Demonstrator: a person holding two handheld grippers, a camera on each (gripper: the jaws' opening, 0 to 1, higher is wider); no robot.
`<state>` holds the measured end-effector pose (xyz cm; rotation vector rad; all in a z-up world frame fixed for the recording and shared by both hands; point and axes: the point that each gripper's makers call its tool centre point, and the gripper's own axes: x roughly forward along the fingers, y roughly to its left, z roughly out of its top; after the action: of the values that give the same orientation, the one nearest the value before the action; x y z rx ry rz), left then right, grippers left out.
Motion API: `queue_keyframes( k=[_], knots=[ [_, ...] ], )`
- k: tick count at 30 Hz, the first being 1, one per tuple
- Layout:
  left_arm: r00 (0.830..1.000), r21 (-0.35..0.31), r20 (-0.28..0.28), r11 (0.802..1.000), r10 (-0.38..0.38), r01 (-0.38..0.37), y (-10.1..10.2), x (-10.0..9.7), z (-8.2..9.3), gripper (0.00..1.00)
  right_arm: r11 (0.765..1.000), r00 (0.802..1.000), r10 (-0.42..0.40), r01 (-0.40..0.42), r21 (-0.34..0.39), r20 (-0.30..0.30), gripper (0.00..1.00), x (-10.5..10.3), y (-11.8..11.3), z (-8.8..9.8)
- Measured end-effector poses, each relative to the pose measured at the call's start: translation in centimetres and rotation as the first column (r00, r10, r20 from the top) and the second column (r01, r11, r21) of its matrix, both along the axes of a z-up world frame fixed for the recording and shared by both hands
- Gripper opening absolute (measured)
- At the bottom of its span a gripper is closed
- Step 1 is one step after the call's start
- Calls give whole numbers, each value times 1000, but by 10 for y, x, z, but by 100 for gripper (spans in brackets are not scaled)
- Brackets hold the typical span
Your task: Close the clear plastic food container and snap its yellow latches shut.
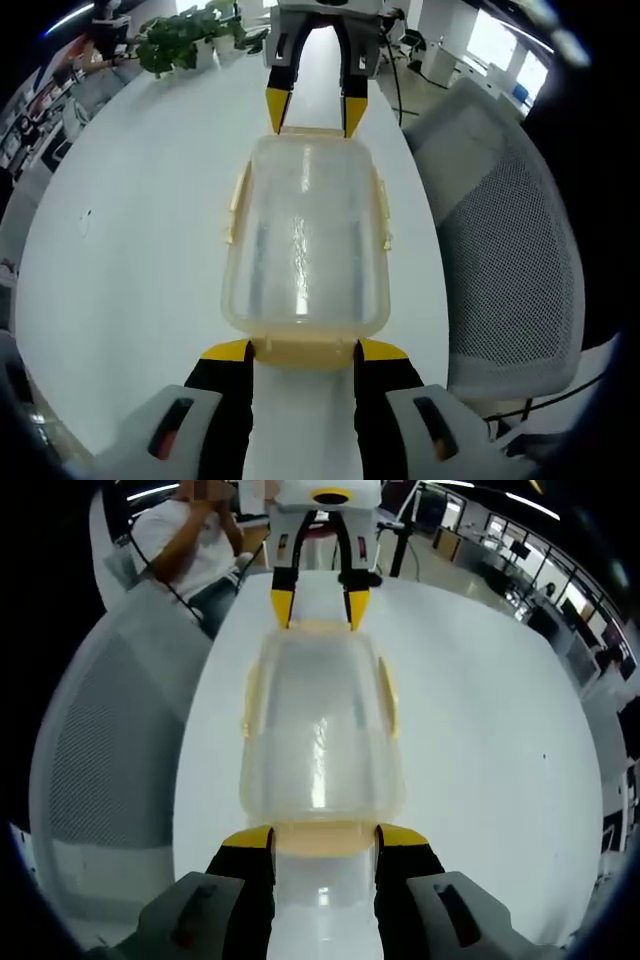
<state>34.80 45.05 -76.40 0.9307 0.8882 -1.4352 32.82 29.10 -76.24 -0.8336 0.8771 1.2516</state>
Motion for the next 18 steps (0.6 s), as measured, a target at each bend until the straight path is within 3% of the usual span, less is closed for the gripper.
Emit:
queue_keyframes(
  k=[18],
  knots=[
    [1000,10,-3,1000,-2,2,-25,-1,-2,38,1000,1000,-7,7,3,2,37,-1,-25,-4]
  ],
)
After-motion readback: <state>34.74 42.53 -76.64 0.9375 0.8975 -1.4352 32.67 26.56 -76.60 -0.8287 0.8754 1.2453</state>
